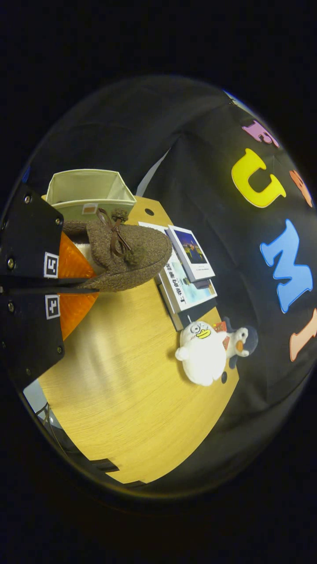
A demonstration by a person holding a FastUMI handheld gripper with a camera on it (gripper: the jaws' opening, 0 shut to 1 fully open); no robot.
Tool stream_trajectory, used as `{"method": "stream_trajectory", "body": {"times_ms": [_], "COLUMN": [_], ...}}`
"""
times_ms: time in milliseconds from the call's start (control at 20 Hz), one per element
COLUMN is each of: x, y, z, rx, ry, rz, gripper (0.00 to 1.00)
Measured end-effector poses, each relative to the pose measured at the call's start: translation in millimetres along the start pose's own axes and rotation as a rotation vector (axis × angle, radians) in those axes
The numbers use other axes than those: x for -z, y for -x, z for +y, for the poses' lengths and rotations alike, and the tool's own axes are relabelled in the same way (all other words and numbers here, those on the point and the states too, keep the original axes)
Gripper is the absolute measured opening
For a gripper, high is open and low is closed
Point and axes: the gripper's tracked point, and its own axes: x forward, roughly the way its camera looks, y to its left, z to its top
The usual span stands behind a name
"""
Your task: Open the storage box then place both shoes into the box .Put the left shoe in first, then the right shoe, with the right side of both shoes facing outward in a uniform manner.
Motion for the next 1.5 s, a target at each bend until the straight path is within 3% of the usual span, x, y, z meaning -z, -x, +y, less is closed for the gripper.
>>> {"method": "stream_trajectory", "body": {"times_ms": [500,850,1400,1500], "x": [2,29,72,66], "y": [-19,-50,-77,-74], "z": [109,164,179,182], "rx": [-0.104,-0.148,-0.133,-0.162], "ry": [0.062,0.071,-0.020,-0.036], "rz": [0.004,0.036,0.085,0.059], "gripper": [0.00,0.00,0.00,0.39]}}
